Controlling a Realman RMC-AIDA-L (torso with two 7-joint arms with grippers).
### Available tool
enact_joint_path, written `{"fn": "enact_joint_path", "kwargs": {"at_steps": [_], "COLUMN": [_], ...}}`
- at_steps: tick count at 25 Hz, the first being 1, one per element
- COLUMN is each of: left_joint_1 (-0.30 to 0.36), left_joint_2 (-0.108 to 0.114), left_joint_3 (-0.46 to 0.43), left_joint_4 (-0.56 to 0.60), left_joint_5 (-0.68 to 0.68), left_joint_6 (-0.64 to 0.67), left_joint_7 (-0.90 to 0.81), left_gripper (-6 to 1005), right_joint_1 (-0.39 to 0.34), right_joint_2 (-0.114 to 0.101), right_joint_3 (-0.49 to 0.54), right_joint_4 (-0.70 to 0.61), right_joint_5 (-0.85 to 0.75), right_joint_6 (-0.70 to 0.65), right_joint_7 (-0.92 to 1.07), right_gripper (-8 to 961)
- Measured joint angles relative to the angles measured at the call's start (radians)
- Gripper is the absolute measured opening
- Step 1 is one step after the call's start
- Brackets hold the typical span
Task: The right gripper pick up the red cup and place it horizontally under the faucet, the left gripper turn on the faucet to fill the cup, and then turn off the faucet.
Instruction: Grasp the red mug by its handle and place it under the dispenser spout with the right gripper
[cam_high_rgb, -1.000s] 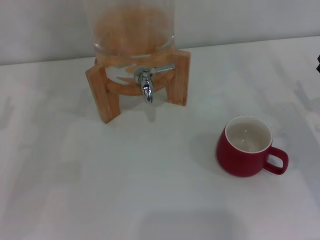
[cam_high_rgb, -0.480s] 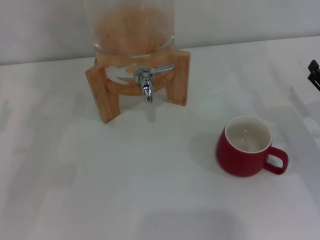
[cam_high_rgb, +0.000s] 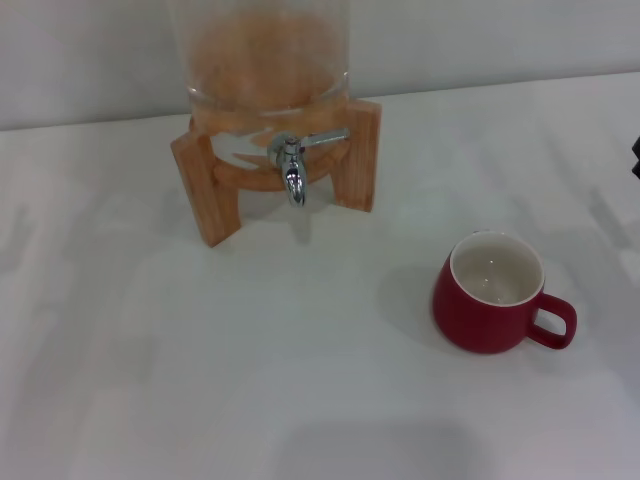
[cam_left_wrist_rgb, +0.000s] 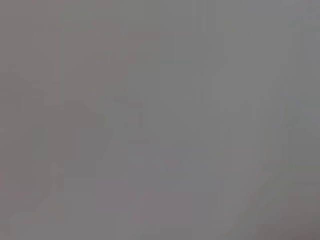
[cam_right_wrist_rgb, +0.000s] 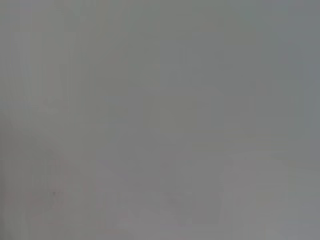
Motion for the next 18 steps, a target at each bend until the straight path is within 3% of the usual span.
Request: {"fn": "enact_joint_path", "kwargs": {"at_steps": [8,18], "left_joint_1": [-0.001,-0.002], "left_joint_2": [0.0,-0.002], "left_joint_3": [0.062,0.066], "left_joint_4": [0.0,-0.002], "left_joint_5": [0.002,0.052], "left_joint_6": [-0.001,0.008], "left_joint_7": [0.003,0.023], "left_gripper": [832,831], "right_joint_1": [-0.006,-0.035], "right_joint_2": [-0.002,-0.001], "right_joint_3": [-0.017,-0.027], "right_joint_4": [0.112,0.197], "right_joint_5": [-0.005,-0.066], "right_joint_6": [-0.101,-0.204], "right_joint_7": [0.049,0.09], "right_gripper": [843,843]}}
